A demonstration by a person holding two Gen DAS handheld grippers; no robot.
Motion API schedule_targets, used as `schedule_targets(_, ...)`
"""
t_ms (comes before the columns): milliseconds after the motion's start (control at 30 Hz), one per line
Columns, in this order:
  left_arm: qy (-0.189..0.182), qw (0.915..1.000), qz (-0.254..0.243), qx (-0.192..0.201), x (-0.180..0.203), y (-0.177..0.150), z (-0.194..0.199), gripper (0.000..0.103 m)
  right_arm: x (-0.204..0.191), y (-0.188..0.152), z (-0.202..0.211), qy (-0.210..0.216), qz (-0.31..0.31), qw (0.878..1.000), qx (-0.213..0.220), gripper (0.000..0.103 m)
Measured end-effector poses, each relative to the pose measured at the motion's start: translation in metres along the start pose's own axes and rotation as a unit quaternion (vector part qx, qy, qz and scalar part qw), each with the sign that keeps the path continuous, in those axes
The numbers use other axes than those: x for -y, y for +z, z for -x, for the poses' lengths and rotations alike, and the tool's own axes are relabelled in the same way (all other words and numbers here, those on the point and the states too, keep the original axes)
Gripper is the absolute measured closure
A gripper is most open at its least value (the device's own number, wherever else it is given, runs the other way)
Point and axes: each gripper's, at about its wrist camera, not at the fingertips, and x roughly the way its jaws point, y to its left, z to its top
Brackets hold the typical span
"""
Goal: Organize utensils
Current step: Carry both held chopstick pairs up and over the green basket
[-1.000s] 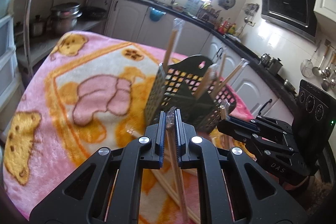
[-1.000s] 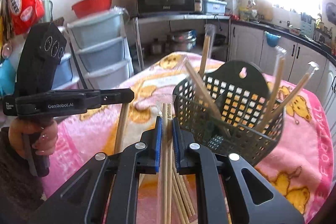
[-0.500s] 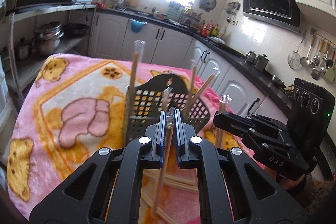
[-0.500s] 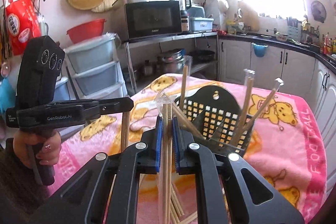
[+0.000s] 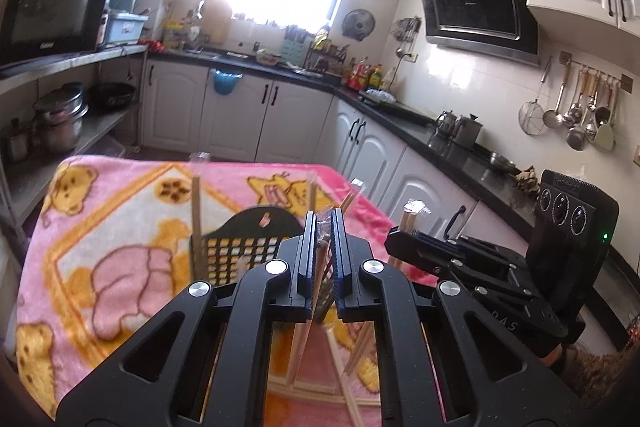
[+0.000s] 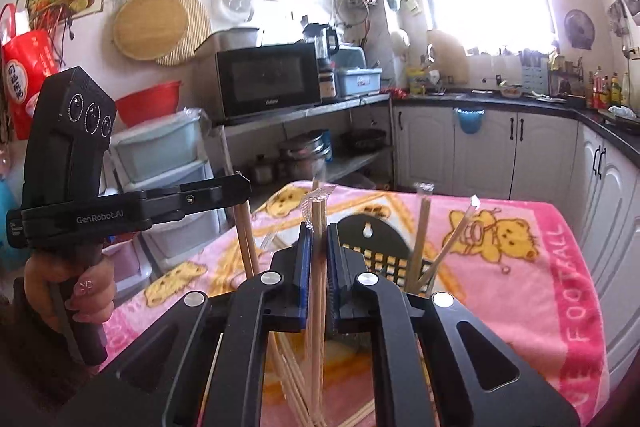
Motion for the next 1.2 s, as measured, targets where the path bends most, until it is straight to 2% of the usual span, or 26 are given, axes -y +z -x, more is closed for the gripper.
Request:
schedule_targets(400,-0.015,0.9986,-0.026,0.044,0.022,0.045,-0.007,0.099,0.014,0.036,0.016,-0.02,0.004,0.998,0.057,0.095)
schedule_targets(833,0.01,0.9948,-0.024,0.098,0.015,0.098,-0.012,0.099,0.037,0.076,0.021,-0.045,0.001,0.992,0.12,0.095)
schedule_targets(1033,0.026,0.9937,-0.017,0.108,0.009,0.104,-0.023,0.099,0.046,0.085,0.014,-0.051,-0.004,0.989,0.14,0.095)
schedule_targets(1200,0.033,0.9946,-0.011,0.098,0.001,0.095,-0.042,0.099,0.053,0.08,0.002,-0.061,-0.005,0.987,0.145,0.095)
